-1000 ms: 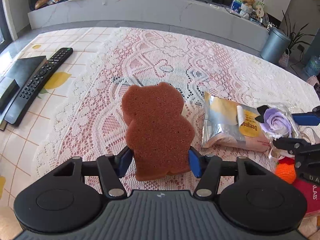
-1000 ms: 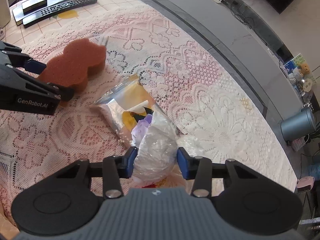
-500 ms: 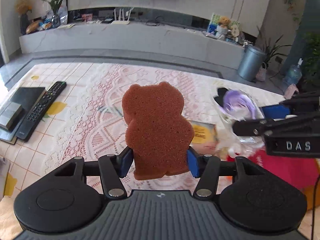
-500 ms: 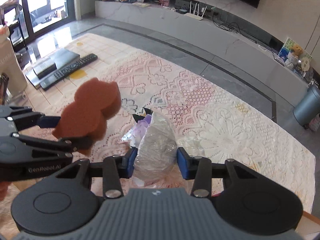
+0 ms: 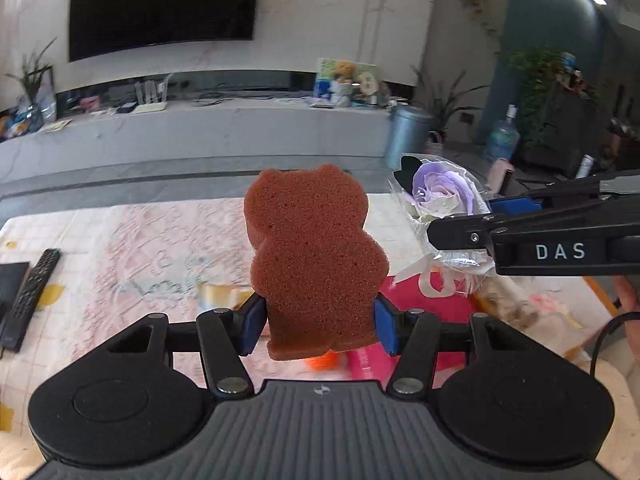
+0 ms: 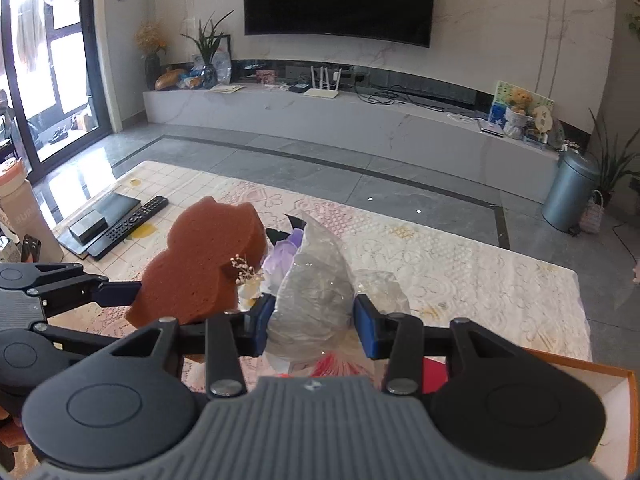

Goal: Organize soft objects
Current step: 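Carry the sponge bear and wrapped flower with both grippers over the box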

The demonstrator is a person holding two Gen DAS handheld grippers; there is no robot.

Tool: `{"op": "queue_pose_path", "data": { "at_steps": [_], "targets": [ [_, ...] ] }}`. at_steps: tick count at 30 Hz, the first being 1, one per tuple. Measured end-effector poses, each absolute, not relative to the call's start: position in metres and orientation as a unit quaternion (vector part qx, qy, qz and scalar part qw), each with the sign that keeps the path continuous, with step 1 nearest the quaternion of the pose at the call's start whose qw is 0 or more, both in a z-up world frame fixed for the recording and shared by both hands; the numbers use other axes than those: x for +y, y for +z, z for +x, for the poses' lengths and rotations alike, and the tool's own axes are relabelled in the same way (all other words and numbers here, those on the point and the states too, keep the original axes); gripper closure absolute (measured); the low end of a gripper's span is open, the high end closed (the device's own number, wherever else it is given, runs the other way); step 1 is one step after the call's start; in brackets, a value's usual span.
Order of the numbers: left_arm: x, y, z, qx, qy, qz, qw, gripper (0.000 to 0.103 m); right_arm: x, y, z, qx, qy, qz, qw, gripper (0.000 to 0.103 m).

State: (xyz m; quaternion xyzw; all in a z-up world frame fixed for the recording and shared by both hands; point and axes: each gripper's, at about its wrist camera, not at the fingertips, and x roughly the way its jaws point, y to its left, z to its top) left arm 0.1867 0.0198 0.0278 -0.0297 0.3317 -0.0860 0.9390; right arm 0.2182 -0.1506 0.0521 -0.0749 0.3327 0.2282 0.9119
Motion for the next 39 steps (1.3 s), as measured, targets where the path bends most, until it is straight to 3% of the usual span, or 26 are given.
{"op": "queue_pose_path", "data": {
  "at_steps": [19, 27, 39],
  "targets": [
    [-0.153, 0.035, 0.241, 0.337, -0.262, 0.062, 0.902, 0.039, -0.347, 0.049, 0.205, 0.356, 0.057, -0.037, 0.932, 0.06],
    [-0.211, -0.015, 0.283, 0.397, -0.289, 0.091, 0.866, 0.039, -0.403, -0.003, 0.244, 0.405, 0.018, 0.001, 0.914, 0.06],
    [-0.235, -0.078, 0.323, 0.489, -0.221, 0.18, 0.824, 0.039, -0.422, -0.082, 0.312, 0.461, 0.011, 0.018, 0.887, 0.059]
  ]
}}
